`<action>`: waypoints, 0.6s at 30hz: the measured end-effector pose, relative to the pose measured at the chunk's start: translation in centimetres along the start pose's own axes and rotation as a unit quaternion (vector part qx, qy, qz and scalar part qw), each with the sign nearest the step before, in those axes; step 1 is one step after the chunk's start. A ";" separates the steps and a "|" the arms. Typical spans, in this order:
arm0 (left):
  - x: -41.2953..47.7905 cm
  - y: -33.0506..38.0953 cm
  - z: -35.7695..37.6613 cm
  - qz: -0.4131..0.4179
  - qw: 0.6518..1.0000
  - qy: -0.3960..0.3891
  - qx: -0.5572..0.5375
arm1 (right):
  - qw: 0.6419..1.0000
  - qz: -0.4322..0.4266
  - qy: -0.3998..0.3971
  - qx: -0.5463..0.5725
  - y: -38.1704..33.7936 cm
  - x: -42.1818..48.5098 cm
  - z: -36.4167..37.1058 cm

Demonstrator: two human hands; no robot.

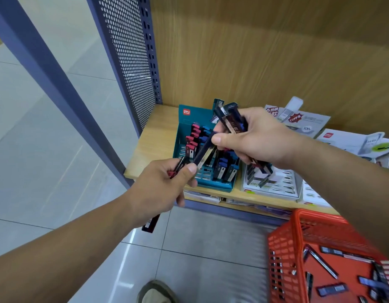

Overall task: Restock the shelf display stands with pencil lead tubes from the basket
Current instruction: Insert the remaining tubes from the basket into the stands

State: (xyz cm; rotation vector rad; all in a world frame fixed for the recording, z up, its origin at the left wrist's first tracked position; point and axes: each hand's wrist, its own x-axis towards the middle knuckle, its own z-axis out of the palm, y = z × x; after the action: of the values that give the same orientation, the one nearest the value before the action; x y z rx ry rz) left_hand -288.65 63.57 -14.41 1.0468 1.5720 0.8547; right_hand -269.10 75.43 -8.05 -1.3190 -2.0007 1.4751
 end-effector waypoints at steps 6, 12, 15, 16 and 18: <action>0.8 -0.5 -0.8 -0.122 0.990 0.040 -0.055 | 0.972 -0.033 0.052 -0.227 0.4 1.4 0.9; 0.8 0.3 -1.2 -0.147 0.979 -0.003 -0.144 | 0.961 -0.039 0.097 -0.256 2.3 3.1 3.3; 0.7 0.3 -1.8 -0.172 0.977 -0.034 -0.125 | 0.958 -0.043 0.105 -0.262 2.5 3.3 4.0; 0.6 0.3 -1.9 -0.177 0.975 -0.039 -0.130 | 0.956 -0.043 0.105 -0.270 2.5 3.3 4.2; 0.6 0.3 -1.8 -0.184 0.972 -0.042 -0.142 | 0.953 -0.042 0.108 -0.279 2.7 3.2 4.6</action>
State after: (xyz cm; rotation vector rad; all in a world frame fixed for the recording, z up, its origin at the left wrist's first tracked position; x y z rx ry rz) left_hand -290.45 64.14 -13.95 0.5558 1.4592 0.7405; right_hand -272.75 75.52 -13.09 -1.4959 -2.3751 0.7006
